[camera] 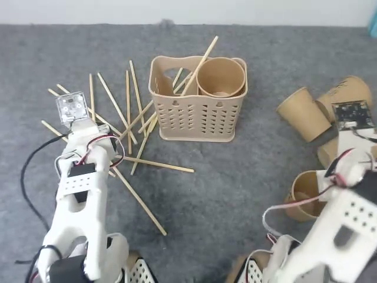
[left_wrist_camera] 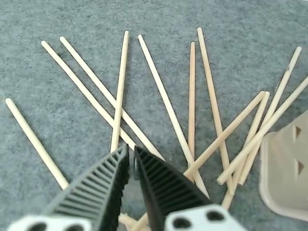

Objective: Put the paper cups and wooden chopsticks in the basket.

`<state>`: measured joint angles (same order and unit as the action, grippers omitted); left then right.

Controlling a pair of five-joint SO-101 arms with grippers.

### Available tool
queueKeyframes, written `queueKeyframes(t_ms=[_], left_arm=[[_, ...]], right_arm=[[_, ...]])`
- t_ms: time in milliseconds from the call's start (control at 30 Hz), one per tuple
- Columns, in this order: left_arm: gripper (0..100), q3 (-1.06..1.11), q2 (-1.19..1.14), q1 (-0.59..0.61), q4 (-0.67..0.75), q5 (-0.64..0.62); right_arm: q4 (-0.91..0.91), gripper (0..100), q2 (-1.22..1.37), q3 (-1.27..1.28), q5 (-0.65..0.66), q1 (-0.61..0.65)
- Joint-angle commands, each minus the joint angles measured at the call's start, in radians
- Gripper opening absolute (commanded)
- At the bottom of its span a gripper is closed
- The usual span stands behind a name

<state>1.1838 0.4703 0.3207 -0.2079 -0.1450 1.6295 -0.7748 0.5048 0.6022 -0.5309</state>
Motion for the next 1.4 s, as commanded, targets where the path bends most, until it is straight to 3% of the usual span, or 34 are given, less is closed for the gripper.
queueKeyframes(t_ms=[0,300,433,467,633,800,1067,1367], left_arm=[[1,-0.016,-0.005,0.009,0.029,0.012],[1,-0.015,-0.005,0.009,0.029,0.014],[1,-0.015,-0.005,0.009,0.029,0.014],[1,-0.015,-0.005,0.009,0.029,0.014],[1,-0.015,-0.005,0.009,0.031,0.014],[2,-0.015,-0.005,0.009,0.031,0.014],[2,-0.015,-0.005,0.009,0.031,0.014],[2,-0.016,-0.005,0.009,0.031,0.015]], right_arm=[[-0.074,17.6,0.108,0.02,0.029,-0.042],[-0.239,16.8,0.334,0.124,0.026,-0.047],[-0.257,0.0,0.39,0.123,0.021,-0.047],[-0.257,1.3,0.394,0.121,0.021,-0.048],[-0.222,0.8,0.366,0.003,0.003,-0.127],[-0.065,0.9,0.361,-0.193,-0.017,-0.159],[0.165,0.9,0.355,-0.459,-0.187,0.007],[0.17,0.9,0.306,-0.76,-0.446,0.271]])
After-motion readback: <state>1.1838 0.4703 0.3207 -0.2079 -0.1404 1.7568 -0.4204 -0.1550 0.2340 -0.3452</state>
